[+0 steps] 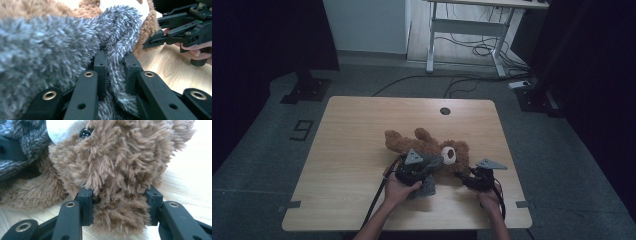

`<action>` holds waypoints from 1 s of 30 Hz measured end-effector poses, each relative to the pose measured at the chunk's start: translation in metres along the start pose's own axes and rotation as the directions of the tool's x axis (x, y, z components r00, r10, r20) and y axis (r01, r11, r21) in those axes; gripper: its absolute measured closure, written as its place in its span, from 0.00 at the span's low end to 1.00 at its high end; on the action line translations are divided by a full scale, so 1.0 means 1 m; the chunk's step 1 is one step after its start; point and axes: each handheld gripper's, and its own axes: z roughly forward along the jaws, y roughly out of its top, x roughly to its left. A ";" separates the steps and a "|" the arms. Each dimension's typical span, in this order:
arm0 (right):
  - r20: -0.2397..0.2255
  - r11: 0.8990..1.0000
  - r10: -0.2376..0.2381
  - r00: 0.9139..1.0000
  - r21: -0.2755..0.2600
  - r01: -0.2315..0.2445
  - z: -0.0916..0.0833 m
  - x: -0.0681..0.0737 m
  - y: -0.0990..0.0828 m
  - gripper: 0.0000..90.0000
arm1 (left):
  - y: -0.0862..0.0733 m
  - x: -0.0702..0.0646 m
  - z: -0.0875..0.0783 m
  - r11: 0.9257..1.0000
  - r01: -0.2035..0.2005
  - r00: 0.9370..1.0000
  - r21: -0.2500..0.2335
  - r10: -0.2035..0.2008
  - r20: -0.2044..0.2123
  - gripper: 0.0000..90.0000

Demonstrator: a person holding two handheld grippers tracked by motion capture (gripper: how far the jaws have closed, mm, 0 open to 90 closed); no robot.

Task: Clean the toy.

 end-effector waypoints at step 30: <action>-0.025 1.000 -0.004 1.000 0.002 0.004 -0.002 -0.003 -0.001 0.61 | -0.066 0.022 -0.039 0.993 0.034 0.999 0.111 -0.032 -0.026 0.85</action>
